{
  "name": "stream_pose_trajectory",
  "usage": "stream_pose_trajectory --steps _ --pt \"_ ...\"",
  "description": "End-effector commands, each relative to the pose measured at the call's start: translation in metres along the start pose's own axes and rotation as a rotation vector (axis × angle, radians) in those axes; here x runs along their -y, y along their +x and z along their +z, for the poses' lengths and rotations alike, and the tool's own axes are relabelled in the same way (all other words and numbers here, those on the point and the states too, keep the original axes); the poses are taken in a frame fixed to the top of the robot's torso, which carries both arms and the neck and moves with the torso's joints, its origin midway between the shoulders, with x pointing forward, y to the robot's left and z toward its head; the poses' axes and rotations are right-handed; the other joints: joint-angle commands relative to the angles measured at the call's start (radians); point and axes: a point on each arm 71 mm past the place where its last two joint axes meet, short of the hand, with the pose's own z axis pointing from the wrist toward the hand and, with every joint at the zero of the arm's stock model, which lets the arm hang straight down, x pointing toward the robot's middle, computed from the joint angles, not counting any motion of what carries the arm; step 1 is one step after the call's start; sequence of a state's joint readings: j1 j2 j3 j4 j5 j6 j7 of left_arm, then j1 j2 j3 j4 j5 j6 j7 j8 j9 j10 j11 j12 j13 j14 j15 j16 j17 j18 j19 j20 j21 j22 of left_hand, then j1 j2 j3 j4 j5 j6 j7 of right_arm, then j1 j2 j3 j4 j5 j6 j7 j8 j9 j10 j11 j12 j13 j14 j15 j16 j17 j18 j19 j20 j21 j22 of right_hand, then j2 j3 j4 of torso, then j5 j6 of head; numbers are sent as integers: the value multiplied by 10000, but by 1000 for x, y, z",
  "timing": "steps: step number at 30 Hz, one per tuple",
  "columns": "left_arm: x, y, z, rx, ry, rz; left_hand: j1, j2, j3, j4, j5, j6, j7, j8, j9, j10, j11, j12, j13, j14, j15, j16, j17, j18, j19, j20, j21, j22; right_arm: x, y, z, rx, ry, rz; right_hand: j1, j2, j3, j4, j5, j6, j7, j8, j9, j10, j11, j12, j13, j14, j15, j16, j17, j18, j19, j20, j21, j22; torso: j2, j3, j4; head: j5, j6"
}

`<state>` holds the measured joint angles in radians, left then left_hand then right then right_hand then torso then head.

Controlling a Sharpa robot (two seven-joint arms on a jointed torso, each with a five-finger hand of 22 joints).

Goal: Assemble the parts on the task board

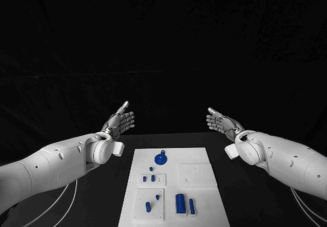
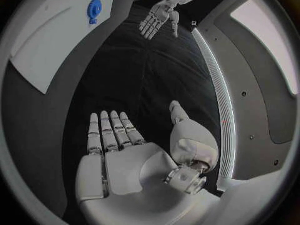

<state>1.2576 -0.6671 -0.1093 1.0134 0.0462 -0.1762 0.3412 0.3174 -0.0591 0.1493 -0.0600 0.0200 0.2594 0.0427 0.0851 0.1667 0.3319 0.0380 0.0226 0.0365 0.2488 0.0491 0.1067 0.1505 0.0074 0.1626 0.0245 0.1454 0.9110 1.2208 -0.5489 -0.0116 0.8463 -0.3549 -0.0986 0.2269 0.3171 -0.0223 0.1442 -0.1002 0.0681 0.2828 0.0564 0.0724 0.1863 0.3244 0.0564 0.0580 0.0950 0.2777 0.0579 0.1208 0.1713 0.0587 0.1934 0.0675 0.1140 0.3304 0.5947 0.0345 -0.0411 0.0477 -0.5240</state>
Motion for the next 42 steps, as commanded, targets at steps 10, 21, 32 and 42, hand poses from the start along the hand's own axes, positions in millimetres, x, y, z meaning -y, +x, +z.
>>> stream_pose_trajectory --steps 10,21,32,42 --pt "-28 59 -45 914 322 56 -3174 591 -1493 600 -200 -2594 -427 -851 -1667 -3319 -380 -226 -365 -2488 -491 -1067 -1505 -74 -1626 -245 -1454 -9110 5 47 -35 1257 -846 1552 -3171 223 -1442 1002 -681 -2828 -564 -724 -1863 -3244 -564 -580 -950 -2777 -579 -1208 -1713 -587 -1934 -675 -1140 -3304 -505 -345 411 -477 -760" --pt "-34 99 -88 1478 562 104 -3174 591 -1493 600 -200 -2594 -427 -851 -1667 -3319 -380 -226 -365 -2488 -491 -1067 -1505 -74 -1626 -245 -1454 -9110 7 91 -89 2439 -763 2734 -3171 223 -1442 1002 -681 -2828 -564 -724 -1863 -3244 -564 -580 -950 -2777 -579 -1208 -1713 -587 -1934 -675 -1140 -3304 -505 -345 411 -477 -760" --pt "-34 102 -92 1526 585 111 -3174 591 -1493 600 -200 -2594 -427 -851 -1667 -3319 -380 -226 -365 -2488 -491 -1067 -1505 -74 -1626 -245 -1454 -9110 6 102 -106 2742 -615 2960 -3171 223 -1442 1002 -681 -2828 -564 -724 -1863 -3244 -564 -580 -950 -2777 -579 -1208 -1713 -587 -1934 -675 -1140 -3304 -505 -345 411 -477 -760" --pt "-34 102 -92 1526 585 111 -3174 591 -1493 600 -200 -2594 -427 -851 -1667 -3319 -380 -226 -365 -2488 -491 -1067 -1505 -74 -1626 -245 -1454 -9110 6 102 -106 2742 -615 2960 -3171 223 -1442 1002 -681 -2828 -564 -724 -1863 -3244 -564 -580 -950 -2777 -579 -1208 -1713 -587 -1934 -675 -1140 -3304 -505 -345 411 -477 -760"
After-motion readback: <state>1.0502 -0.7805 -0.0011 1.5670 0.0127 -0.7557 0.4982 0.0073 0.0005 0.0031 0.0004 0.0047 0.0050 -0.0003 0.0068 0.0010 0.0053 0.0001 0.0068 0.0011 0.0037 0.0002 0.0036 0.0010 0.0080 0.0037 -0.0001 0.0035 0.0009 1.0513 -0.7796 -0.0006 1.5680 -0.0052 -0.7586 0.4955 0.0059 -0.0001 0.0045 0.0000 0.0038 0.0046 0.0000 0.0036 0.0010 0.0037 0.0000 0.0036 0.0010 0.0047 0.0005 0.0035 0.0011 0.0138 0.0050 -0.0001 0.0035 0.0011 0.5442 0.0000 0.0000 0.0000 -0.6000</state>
